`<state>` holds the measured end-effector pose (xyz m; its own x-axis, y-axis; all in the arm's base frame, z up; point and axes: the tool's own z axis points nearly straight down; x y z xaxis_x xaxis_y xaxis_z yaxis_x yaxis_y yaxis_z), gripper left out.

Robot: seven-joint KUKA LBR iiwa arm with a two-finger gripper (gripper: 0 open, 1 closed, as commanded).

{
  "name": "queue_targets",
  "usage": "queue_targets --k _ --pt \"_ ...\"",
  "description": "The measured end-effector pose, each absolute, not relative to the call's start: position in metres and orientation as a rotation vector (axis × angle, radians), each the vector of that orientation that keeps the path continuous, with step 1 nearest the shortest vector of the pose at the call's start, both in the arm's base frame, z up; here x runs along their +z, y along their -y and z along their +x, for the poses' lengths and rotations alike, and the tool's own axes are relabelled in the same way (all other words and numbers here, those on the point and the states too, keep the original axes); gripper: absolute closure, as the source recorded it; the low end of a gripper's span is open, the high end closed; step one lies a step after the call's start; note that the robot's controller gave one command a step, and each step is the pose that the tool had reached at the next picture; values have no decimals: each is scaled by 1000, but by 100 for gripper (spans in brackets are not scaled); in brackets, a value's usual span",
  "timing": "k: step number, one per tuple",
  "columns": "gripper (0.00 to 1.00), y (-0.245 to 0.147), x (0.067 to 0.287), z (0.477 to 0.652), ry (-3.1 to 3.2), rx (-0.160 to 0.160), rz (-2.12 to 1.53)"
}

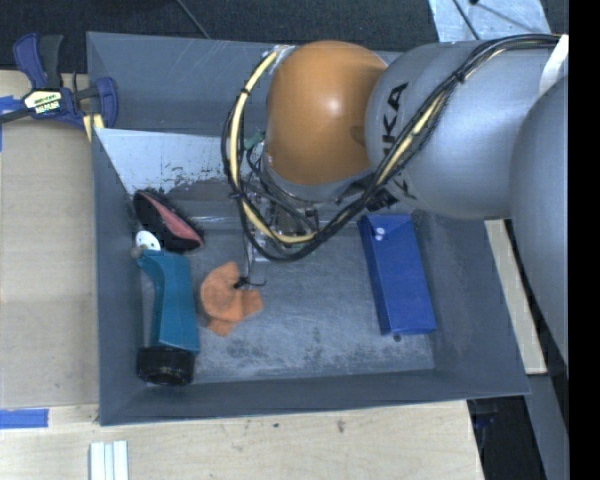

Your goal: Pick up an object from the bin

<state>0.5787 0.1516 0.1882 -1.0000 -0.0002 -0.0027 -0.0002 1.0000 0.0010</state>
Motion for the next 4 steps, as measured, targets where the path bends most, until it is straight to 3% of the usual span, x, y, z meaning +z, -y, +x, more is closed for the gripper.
queue_targets --k 1,2,3,4 --pt "0 -149 150 575 -3131 3 -97" --pt "100 -148 70 509 -3133 1 -205" --pt "100 -148 70 509 -3133 2 -205" --pt "100 -147 243 496 -3129 2 -179"
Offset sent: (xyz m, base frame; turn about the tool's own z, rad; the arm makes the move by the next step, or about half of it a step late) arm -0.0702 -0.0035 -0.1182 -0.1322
